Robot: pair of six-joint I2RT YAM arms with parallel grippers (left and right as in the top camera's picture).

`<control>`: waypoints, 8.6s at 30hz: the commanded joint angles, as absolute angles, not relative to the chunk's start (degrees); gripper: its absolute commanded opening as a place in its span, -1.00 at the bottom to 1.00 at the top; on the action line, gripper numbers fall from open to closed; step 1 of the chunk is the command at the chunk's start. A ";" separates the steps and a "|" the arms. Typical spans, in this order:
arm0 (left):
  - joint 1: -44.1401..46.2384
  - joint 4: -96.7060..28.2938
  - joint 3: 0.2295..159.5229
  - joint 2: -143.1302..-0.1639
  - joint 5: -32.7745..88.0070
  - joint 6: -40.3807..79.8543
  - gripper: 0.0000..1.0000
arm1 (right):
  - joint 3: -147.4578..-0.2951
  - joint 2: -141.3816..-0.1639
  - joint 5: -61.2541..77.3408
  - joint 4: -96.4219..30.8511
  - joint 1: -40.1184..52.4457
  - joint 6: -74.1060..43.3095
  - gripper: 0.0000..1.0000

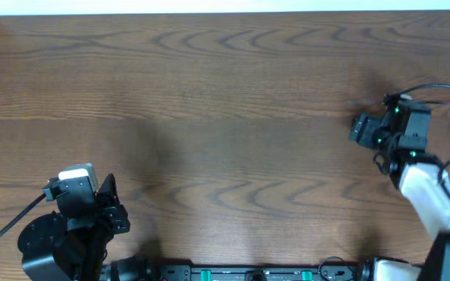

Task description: Untangle cables

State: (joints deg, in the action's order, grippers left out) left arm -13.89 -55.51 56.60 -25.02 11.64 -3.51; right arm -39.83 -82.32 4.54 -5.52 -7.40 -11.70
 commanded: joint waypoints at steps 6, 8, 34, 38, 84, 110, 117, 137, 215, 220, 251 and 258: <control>-14.17 -55.44 56.45 -24.86 11.29 -4.49 -0.41 | -49.12 -93.60 4.36 -5.08 -10.96 -9.85 -0.40; -14.17 -55.42 56.45 -24.86 11.29 -4.49 -0.40 | -50.63 -95.70 1.39 -4.82 -11.07 -10.92 -0.70; -14.17 -56.53 56.45 -24.86 11.29 -4.49 -0.40 | -59.00 -108.79 -10.70 -7.18 -20.16 -6.63 -0.98; -14.17 -56.53 56.45 -24.86 11.29 -4.49 -0.40 | -59.00 -108.79 -10.61 -9.06 -24.12 -6.11 -0.98; -14.17 -58.02 56.45 -24.86 11.27 -4.51 -0.38 | -65.78 -116.53 -8.71 -13.34 -19.57 -10.68 -0.98; -14.17 -58.04 56.45 -24.86 11.29 -4.51 -0.34 | -62.39 -117.45 1.78 -14.48 -38.02 -14.72 -0.15; -14.17 -58.02 56.45 -24.86 11.29 -4.51 -0.35 | -62.41 -117.43 23.62 -9.47 -35.38 -13.19 0.92; -14.17 -58.08 56.45 -24.86 11.27 -4.51 0.04 | -62.54 -92.29 17.08 -25.12 -12.27 -8.93 0.99; -14.17 -58.85 56.45 -24.86 11.33 -2.92 0.16 | -0.30 -0.38 16.71 24.08 -7.88 -16.29 0.98; -14.17 -58.85 56.45 -24.86 11.33 -2.92 0.16 | -0.30 -0.38 16.05 16.08 -7.81 -15.62 0.99; -14.17 -48.18 44.75 -24.86 31.55 3.68 0.17 | -0.32 -0.93 10.83 -3.46 -7.84 -16.25 0.99; -14.17 -39.66 32.53 -24.86 36.01 6.35 0.27 | -0.32 -0.93 10.81 -3.46 -7.84 -16.25 0.98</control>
State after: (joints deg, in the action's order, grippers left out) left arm -13.87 -40.91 35.77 -25.02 31.75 4.27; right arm -0.38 -1.02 11.51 -3.16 -9.02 -15.55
